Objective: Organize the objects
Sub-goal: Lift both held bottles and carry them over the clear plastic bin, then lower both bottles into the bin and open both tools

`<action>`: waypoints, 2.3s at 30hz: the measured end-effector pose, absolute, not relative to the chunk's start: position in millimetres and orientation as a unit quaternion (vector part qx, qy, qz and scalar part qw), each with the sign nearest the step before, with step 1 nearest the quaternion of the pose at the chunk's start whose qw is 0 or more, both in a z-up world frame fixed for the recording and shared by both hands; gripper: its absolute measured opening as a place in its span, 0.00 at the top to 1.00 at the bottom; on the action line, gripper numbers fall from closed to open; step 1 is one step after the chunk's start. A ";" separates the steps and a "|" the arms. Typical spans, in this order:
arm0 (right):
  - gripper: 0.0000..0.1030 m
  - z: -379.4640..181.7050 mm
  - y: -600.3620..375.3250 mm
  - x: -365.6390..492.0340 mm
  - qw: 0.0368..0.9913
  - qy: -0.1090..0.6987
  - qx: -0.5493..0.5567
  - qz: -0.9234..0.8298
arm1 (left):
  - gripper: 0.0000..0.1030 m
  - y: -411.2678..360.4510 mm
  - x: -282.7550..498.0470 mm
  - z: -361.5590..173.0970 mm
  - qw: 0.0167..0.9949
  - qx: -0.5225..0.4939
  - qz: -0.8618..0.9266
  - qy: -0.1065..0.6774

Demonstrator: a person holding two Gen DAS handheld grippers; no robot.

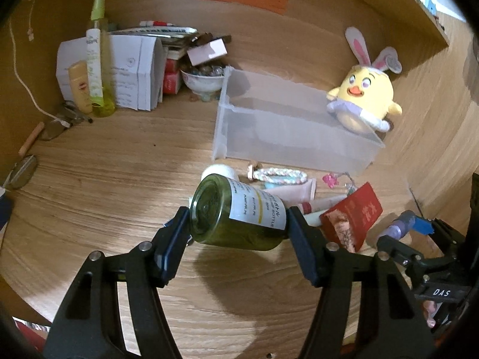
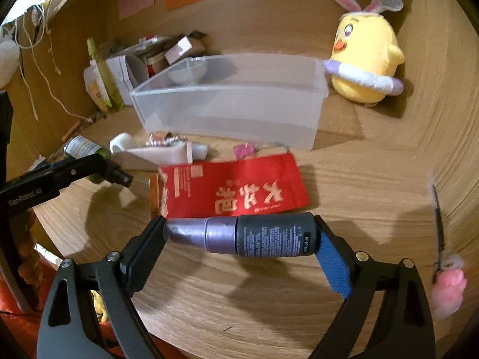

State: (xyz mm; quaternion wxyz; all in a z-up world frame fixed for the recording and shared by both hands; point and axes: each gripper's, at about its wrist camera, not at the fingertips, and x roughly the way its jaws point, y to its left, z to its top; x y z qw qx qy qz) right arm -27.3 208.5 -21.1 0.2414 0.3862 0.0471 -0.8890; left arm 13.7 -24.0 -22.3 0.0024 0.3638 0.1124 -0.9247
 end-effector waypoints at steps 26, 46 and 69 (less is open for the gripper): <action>0.11 46.6 179.9 -81.2 0.278 0.054 0.286 -0.916 | 0.38 -35.7 -21.4 35.4 0.007 0.297 -0.949 0.109; 0.11 68.3 157.8 -152.3 0.268 0.055 0.281 -0.920 | 0.38 -43.8 -89.4 57.4 -0.013 0.288 -0.951 0.110; 0.11 20.0 146.2 -197.6 0.241 0.086 0.349 -0.902 | 0.38 -19.1 -154.7 10.2 -0.024 0.366 -0.927 0.078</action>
